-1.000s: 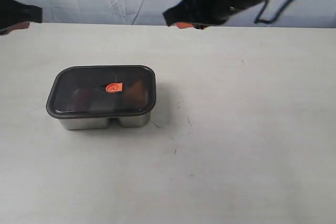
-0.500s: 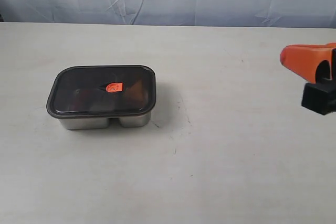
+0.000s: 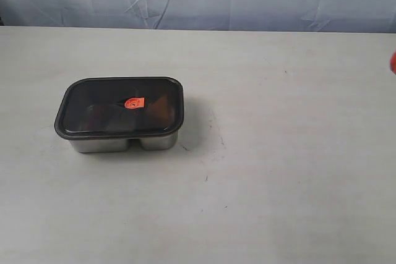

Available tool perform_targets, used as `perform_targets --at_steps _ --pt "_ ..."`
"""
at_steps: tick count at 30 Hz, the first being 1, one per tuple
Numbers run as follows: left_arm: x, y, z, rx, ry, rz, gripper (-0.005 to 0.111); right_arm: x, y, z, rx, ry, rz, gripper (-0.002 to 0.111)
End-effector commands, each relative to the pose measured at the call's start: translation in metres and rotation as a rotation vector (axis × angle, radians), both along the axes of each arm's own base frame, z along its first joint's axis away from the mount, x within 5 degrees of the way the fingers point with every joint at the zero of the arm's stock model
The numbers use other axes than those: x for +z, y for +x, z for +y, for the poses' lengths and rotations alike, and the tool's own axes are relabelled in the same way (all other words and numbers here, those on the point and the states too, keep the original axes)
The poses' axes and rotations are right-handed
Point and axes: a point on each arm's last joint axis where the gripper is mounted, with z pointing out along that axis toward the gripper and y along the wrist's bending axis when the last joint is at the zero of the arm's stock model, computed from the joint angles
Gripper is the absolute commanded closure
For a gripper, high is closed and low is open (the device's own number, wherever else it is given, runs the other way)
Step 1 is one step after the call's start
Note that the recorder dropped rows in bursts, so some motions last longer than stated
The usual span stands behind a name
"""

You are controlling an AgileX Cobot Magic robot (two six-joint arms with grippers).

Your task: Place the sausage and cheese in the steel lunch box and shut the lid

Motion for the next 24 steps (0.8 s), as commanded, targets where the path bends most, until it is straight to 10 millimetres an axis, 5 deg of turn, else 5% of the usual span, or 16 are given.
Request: perform_targets --at_steps 1,12,24 --pt "-0.001 0.000 0.001 0.004 0.011 -0.006 0.107 -0.037 -0.016 -0.027 -0.199 -0.025 -0.043 0.108" --pt "-0.001 0.000 0.001 0.004 0.011 -0.006 0.107 -0.101 -0.042 -0.044 -0.456 -0.016 -0.013 0.108" --pt "-0.001 0.000 0.001 0.005 0.012 -0.006 0.107 -0.126 -0.040 -0.053 -0.546 -0.053 0.073 0.108"
